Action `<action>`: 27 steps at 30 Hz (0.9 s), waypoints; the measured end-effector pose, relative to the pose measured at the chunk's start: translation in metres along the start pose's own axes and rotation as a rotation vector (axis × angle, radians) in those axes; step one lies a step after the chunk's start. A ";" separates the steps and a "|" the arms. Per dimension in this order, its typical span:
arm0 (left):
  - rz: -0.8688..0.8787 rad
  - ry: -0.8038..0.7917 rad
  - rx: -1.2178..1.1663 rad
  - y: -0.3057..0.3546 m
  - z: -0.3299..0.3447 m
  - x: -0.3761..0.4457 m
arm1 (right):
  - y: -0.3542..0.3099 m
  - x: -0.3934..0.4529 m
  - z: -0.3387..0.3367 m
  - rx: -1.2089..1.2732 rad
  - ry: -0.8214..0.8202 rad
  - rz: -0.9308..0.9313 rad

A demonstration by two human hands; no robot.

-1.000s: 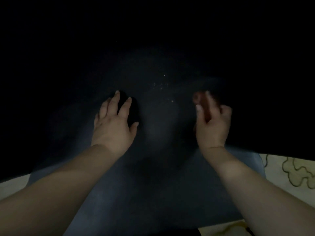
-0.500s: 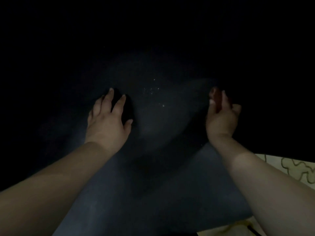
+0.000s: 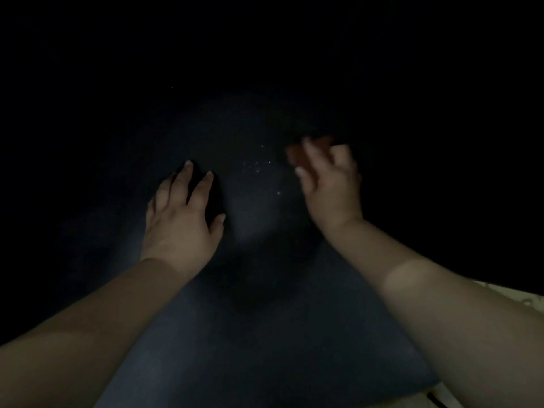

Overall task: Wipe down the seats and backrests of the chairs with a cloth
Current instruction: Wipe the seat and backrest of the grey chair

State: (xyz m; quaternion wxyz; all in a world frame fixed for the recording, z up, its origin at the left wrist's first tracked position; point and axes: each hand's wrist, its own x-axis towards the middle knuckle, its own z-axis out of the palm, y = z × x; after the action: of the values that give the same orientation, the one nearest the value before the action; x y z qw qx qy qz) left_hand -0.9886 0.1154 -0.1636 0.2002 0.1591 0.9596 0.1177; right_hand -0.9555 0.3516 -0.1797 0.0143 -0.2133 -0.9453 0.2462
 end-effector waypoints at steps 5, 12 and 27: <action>0.006 0.020 0.000 0.000 0.002 0.001 | 0.034 0.030 -0.016 0.042 0.215 0.239; 0.009 0.020 0.001 -0.002 0.004 0.001 | 0.030 0.057 -0.008 0.103 0.183 0.240; 0.034 0.021 0.025 -0.012 -0.004 0.005 | -0.022 0.089 0.014 0.124 0.079 0.106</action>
State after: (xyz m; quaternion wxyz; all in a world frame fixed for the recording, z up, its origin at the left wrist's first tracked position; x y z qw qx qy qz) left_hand -0.9972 0.1054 -0.1655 0.1859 0.1766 0.9602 0.1109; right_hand -1.0467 0.3639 -0.1888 0.0518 -0.2715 -0.9143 0.2961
